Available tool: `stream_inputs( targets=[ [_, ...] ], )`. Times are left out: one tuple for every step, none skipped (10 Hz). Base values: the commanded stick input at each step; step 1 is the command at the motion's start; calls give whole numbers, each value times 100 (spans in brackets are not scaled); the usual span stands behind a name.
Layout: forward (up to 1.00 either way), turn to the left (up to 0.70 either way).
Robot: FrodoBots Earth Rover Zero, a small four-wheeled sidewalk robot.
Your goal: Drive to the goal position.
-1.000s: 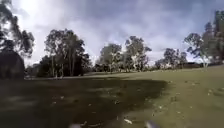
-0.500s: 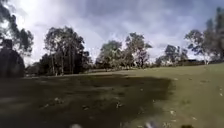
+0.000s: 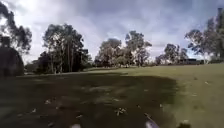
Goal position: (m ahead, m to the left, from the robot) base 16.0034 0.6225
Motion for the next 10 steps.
stream_inputs(
  targets=[
    [70, 0],
    [70, 0],
    [70, 0],
    [70, 0],
    [70, 0],
    [70, 0],
    [70, 0],
    [70, 0],
    [70, 0],
    [70, 0]
  ],
)
